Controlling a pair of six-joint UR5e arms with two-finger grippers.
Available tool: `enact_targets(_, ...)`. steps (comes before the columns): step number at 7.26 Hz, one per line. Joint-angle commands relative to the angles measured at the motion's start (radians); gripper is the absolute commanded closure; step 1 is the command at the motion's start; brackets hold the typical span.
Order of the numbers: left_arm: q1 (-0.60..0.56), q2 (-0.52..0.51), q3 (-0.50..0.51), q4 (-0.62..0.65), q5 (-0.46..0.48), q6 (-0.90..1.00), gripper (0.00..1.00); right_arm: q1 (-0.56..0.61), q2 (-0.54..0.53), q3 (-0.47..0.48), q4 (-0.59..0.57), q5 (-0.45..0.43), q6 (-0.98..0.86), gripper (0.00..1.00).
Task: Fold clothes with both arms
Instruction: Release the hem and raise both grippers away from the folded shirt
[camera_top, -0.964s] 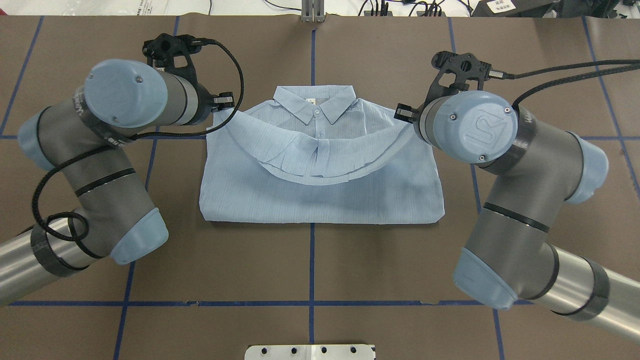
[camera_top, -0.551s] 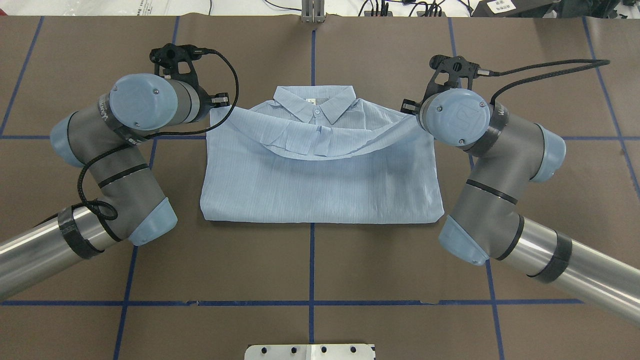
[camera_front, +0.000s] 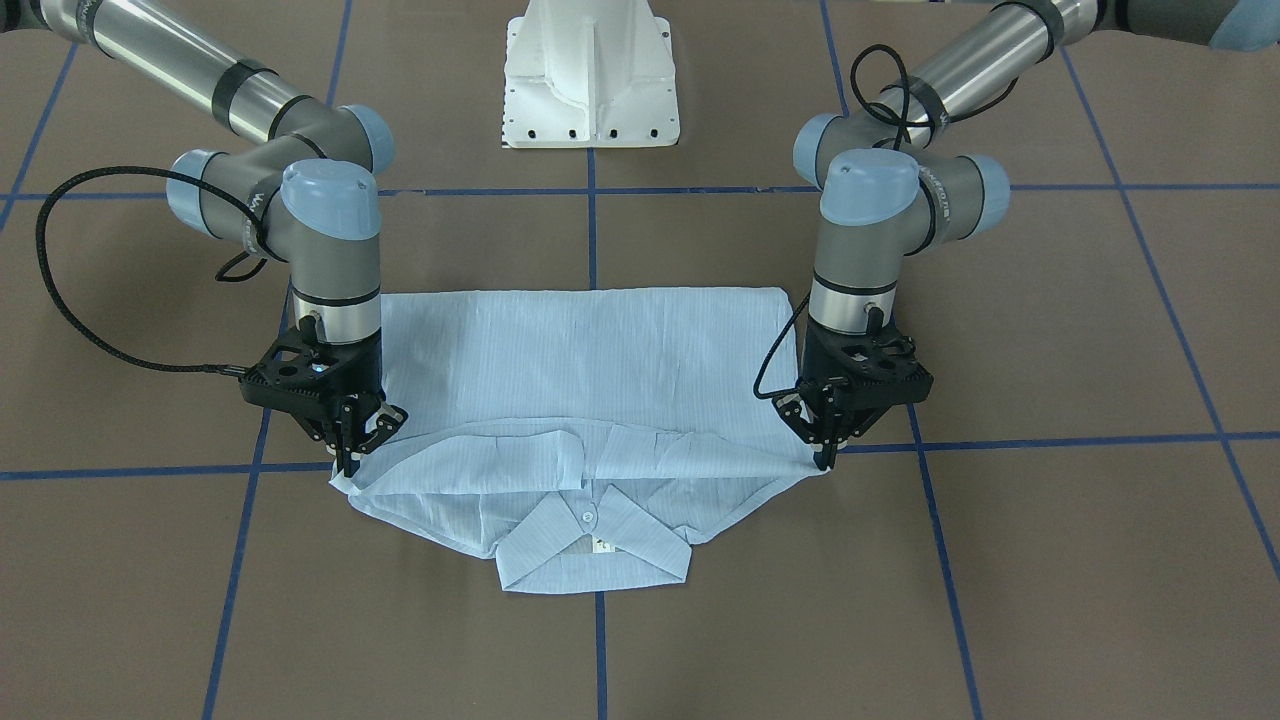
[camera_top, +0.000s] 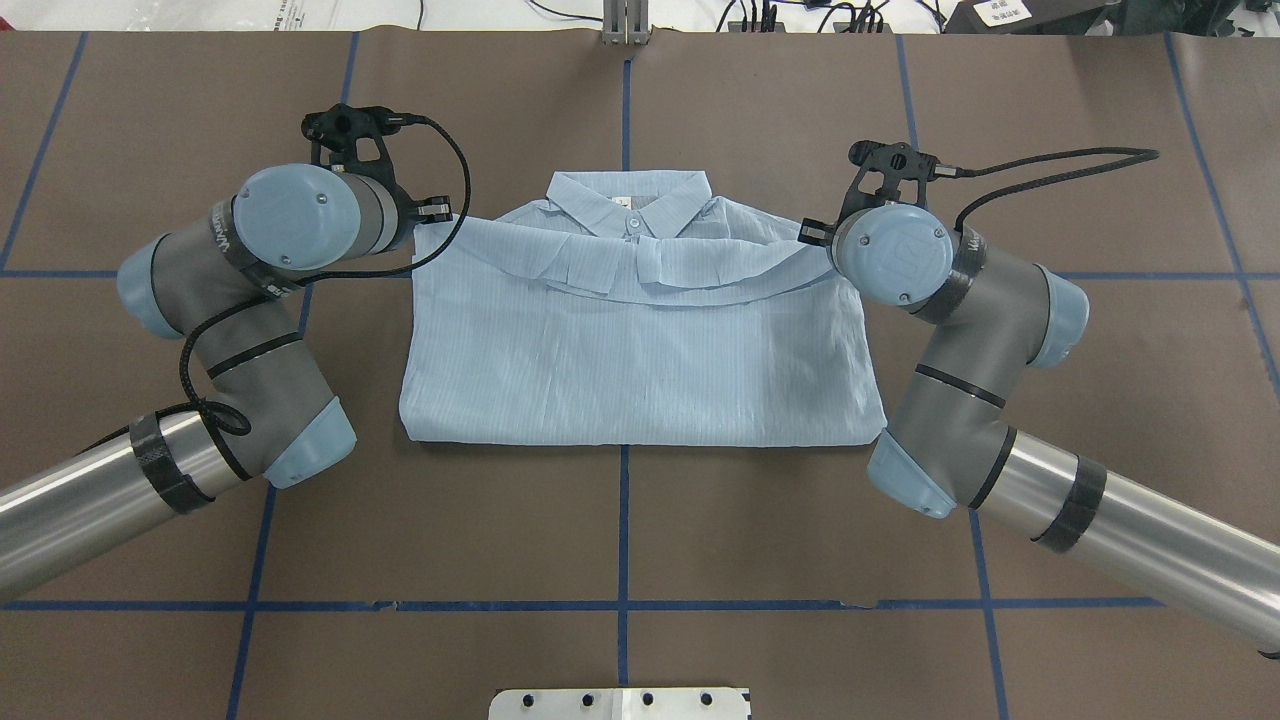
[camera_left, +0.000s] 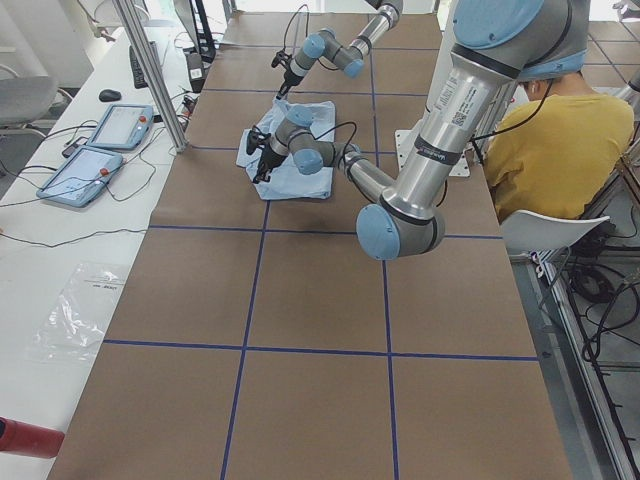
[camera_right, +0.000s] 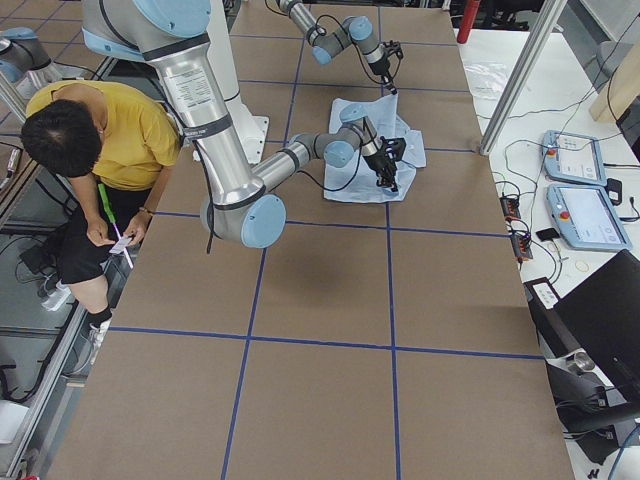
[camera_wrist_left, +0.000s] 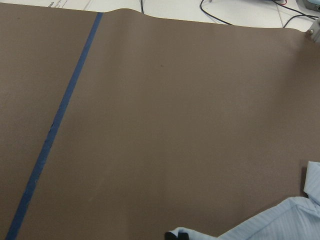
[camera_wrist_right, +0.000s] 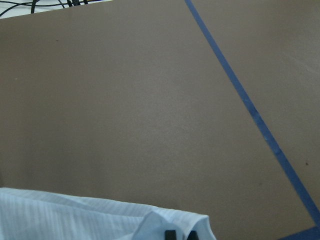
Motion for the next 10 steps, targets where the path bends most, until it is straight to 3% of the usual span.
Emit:
enact_targets(1,-0.001,0.012,-0.032,-0.089,-0.062,0.102,0.00,0.021,0.016,0.056,-0.003,0.051,-0.078,0.00)
enact_targets(2,-0.004,0.053,-0.071,-0.091,-0.158,0.149,0.00,0.062,0.005,0.088,-0.006,0.139,-0.109,0.00)
enact_targets(5,0.046,0.243,-0.259,-0.094,-0.196,0.122,0.00,0.067,0.001,0.095,0.002,0.151,-0.124,0.00)
enact_targets(7,0.156,0.271,-0.267,-0.112,-0.168,0.021,0.00,0.065,0.000,0.095,0.003,0.148,-0.124,0.00)
enact_targets(9,0.215,0.271,-0.257,-0.114,-0.136,0.001,0.11,0.065,0.000,0.095,0.003,0.148,-0.124,0.00)
enact_targets(10,0.229,0.271,-0.255,-0.114,-0.136,-0.001,0.12,0.065,0.000,0.095,0.003,0.148,-0.124,0.00)
